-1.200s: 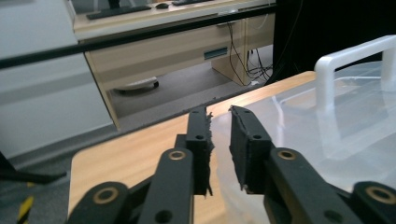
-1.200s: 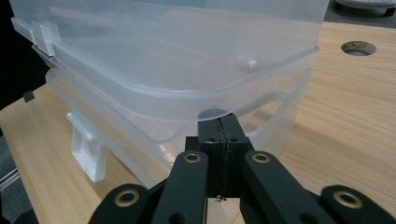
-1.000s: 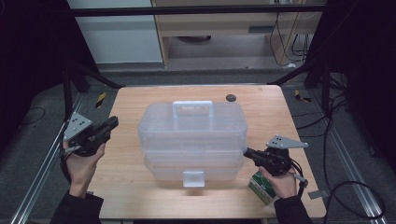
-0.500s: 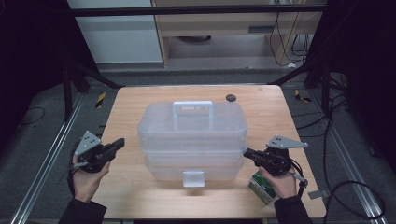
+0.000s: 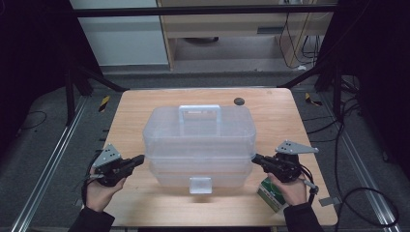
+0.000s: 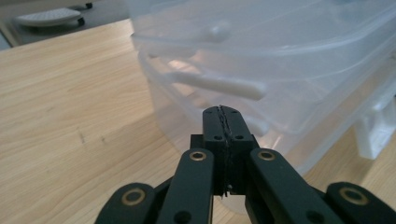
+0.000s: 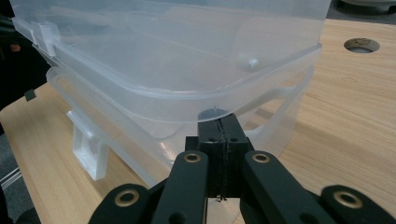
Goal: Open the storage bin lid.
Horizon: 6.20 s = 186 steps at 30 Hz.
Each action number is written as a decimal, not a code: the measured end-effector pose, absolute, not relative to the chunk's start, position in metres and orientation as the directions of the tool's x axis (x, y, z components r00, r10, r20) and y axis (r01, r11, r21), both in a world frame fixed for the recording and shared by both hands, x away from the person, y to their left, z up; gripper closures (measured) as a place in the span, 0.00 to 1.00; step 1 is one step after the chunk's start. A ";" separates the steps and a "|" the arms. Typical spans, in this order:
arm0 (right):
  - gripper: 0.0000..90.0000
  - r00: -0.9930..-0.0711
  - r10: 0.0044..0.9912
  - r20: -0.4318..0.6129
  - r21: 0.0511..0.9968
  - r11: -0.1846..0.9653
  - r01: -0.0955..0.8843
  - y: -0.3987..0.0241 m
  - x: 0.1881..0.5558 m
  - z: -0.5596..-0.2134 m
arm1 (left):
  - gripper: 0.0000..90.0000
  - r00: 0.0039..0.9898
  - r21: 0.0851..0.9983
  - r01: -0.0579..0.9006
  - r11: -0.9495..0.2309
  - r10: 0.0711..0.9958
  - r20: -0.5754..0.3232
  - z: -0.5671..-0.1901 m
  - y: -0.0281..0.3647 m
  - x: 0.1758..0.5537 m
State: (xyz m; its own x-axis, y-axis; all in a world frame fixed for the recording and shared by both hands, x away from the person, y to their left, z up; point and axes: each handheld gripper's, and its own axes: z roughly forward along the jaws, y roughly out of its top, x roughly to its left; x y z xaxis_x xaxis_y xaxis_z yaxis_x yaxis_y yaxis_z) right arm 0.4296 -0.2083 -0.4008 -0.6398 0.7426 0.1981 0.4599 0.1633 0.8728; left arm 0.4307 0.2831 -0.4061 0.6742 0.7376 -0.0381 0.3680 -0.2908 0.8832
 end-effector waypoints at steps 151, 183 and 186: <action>0.86 -0.567 0.798 0.203 0.744 0.251 0.620 -0.198 0.460 -0.411 | 0.75 0.541 0.935 0.256 -0.248 0.838 0.074 -0.365 0.252 0.464; 0.86 -0.564 0.801 0.201 0.744 0.250 0.620 -0.198 0.460 -0.411 | 0.83 0.471 0.943 0.250 -0.221 0.879 0.082 -0.333 0.243 0.499; 0.86 -0.562 0.802 0.203 0.743 0.248 0.622 -0.198 0.460 -0.411 | 0.83 0.463 0.944 0.253 -0.213 0.883 0.075 -0.332 0.242 0.501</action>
State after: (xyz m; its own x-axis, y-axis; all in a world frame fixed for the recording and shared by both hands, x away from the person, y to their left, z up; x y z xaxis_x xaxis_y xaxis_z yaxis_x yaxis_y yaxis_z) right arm 0.4600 -0.1976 -0.4113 -0.5622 0.8016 0.2033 0.6219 0.2478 0.7429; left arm 0.5014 0.2420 -0.3320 0.4627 0.8833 0.0751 0.2534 -0.2130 0.9436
